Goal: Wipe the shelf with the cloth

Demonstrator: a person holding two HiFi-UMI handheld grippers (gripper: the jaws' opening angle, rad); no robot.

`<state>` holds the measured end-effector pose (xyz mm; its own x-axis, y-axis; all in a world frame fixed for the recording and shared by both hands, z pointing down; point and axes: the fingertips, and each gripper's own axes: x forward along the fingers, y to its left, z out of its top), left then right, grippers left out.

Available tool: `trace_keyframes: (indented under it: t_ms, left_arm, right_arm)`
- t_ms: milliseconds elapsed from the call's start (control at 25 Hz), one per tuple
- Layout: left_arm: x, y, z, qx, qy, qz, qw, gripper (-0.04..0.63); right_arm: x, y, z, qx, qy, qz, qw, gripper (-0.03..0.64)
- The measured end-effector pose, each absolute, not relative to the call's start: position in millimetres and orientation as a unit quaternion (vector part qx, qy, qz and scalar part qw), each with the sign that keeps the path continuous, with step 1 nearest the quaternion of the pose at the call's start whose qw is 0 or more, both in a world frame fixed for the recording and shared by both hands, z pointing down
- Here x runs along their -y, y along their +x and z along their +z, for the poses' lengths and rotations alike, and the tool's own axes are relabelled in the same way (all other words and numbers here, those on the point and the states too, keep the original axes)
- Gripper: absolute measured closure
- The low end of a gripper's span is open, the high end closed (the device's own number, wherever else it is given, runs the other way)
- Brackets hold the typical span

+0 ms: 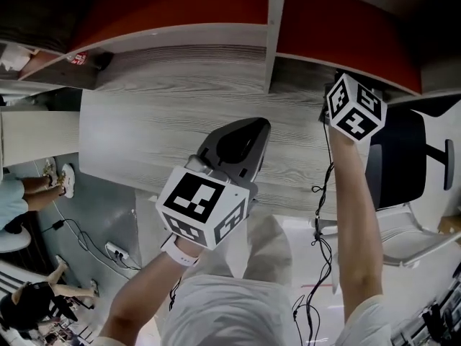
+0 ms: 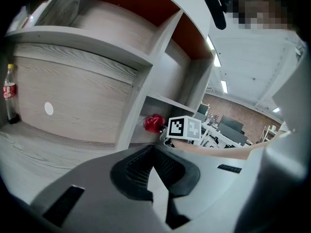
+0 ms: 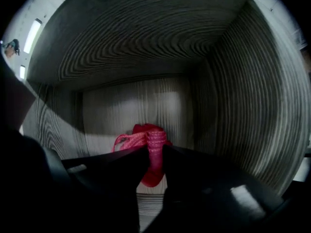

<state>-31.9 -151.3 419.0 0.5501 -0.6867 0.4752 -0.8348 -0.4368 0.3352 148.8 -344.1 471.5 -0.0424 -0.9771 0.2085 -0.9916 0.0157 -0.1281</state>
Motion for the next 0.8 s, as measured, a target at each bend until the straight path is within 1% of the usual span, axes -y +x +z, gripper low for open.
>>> trace_keyframes:
  t_ms: [240, 400, 560, 800]
  left_arm:
    - [147.8, -24.8, 421.0, 0.449, 0.84, 0.142, 0.268, 0.589]
    - [142.8, -24.5, 424.8, 0.452, 0.837, 0.144, 0.273, 0.589]
    - [138.8, -24.4, 426.1, 0.454, 0.835, 0.144, 0.275, 0.589]
    - [131.9, -24.6, 425.6, 0.454, 0.834, 0.145, 0.278, 0.589]
  right_arm:
    - [339.0, 179.0, 484.0, 0.646, 0.752, 0.126, 0.048, 0.529]
    - [332.9, 174.4, 485.8, 0.658, 0.741, 0.128, 0.05, 0.529]
    - [319.2, 141.2, 482.3, 0.716, 0.686, 0.112, 0.058, 0.529]
    - [301.2, 58.4, 474.3, 0.819, 0.563, 0.078, 0.072, 0.529]
